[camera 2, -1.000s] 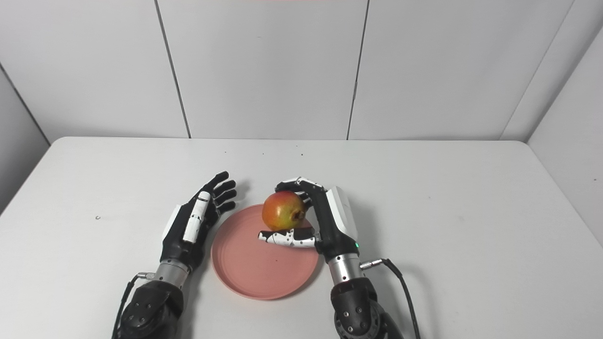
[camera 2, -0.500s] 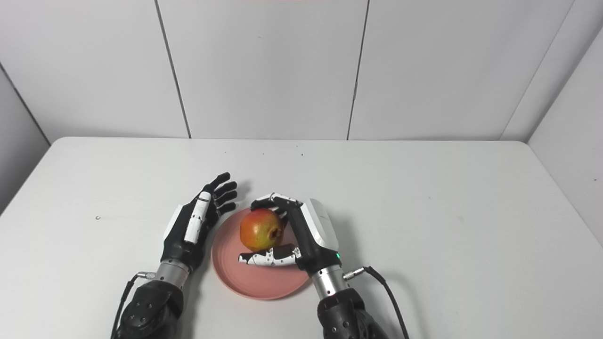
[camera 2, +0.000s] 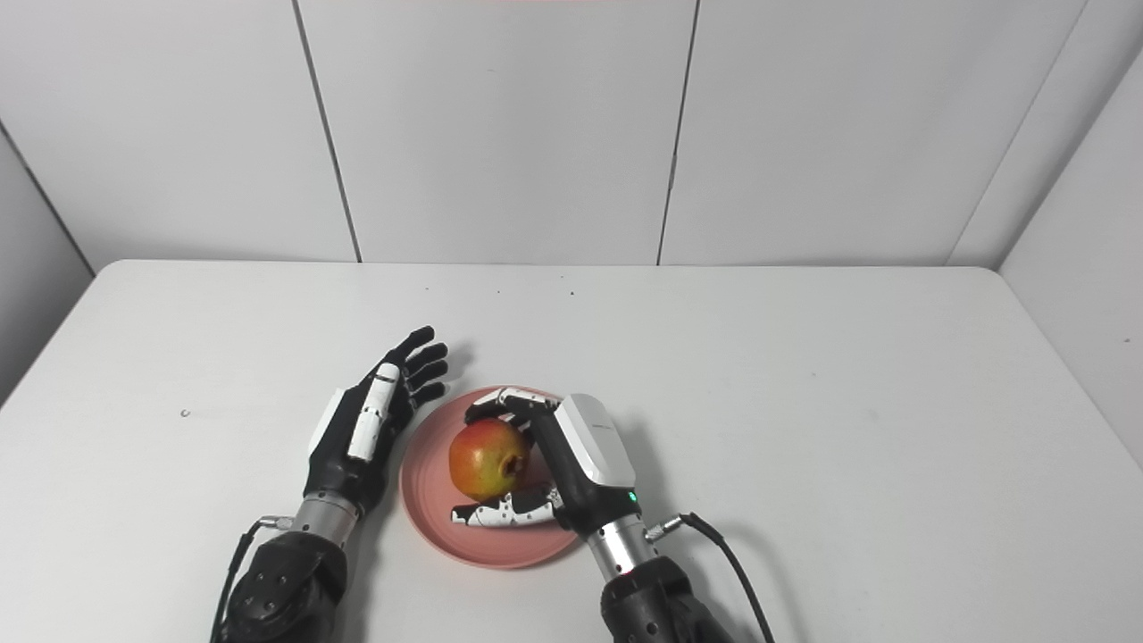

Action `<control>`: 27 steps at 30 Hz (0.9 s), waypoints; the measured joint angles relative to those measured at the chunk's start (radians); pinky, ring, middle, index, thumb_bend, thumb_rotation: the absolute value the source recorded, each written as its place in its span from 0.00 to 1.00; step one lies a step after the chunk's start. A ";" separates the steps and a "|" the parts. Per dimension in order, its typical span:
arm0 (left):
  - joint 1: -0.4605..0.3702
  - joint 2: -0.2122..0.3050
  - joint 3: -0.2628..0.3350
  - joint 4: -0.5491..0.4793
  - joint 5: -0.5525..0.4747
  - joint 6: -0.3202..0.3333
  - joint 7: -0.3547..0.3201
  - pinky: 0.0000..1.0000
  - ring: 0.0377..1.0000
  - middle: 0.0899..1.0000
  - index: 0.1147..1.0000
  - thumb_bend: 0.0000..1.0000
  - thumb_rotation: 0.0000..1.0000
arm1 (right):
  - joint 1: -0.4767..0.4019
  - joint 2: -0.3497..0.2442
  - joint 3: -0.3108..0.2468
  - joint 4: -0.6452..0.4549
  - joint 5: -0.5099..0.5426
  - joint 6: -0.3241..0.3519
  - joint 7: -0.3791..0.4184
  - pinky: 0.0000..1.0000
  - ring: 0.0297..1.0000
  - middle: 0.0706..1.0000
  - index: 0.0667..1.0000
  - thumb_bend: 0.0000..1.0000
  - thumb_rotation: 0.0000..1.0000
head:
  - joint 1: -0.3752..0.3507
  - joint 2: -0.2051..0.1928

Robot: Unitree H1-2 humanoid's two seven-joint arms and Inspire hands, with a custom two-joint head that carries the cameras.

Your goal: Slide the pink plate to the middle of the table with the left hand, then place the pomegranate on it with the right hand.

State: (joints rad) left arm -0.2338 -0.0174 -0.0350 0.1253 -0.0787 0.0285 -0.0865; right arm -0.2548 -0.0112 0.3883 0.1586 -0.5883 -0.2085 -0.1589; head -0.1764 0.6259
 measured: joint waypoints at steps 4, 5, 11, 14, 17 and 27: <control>0.000 0.000 -0.001 0.000 -0.002 0.000 0.000 0.84 0.85 0.84 0.82 0.33 0.99 | 0.000 -0.002 0.000 -0.001 -0.001 0.000 0.009 0.47 0.50 0.44 0.48 0.52 0.00 | -0.002 0.000; 0.000 0.001 -0.001 0.000 -0.002 0.000 0.000 0.84 0.85 0.84 0.82 0.33 0.99 | 0.000 -0.002 0.000 -0.003 -0.001 0.000 0.014 0.48 0.52 0.44 0.48 0.52 0.00 | -0.002 0.000; 0.000 0.002 -0.004 0.000 0.003 0.000 0.000 0.83 0.85 0.84 0.82 0.34 0.99 | 0.000 -0.003 0.000 -0.012 -0.025 0.004 0.035 0.64 0.69 0.68 0.46 0.51 0.15 | -0.002 0.002; 0.000 0.002 -0.006 -0.001 0.013 0.000 0.000 0.83 0.85 0.84 0.81 0.34 0.99 | 0.003 -0.004 0.000 -0.026 -0.032 0.011 0.048 0.68 0.72 0.71 0.46 0.51 0.16 | 0.000 0.002; 0.000 0.003 -0.007 -0.002 0.020 0.002 0.001 0.82 0.85 0.84 0.81 0.34 1.00 | 0.004 -0.005 0.000 -0.028 -0.035 0.011 0.057 0.71 0.75 0.74 0.46 0.51 0.16 | 0.000 0.002; 0.000 0.007 -0.010 -0.006 0.041 0.005 0.002 0.81 0.85 0.83 0.81 0.33 1.00 | 0.004 -0.013 0.007 -0.028 -0.040 0.010 0.070 0.83 0.84 0.79 0.69 0.67 0.44 | -0.002 0.005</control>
State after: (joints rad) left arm -0.2338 -0.0100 -0.0453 0.1198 -0.0376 0.0333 -0.0843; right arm -0.2503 -0.0242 0.3955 0.1309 -0.6284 -0.1983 -0.0893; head -0.1779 0.6305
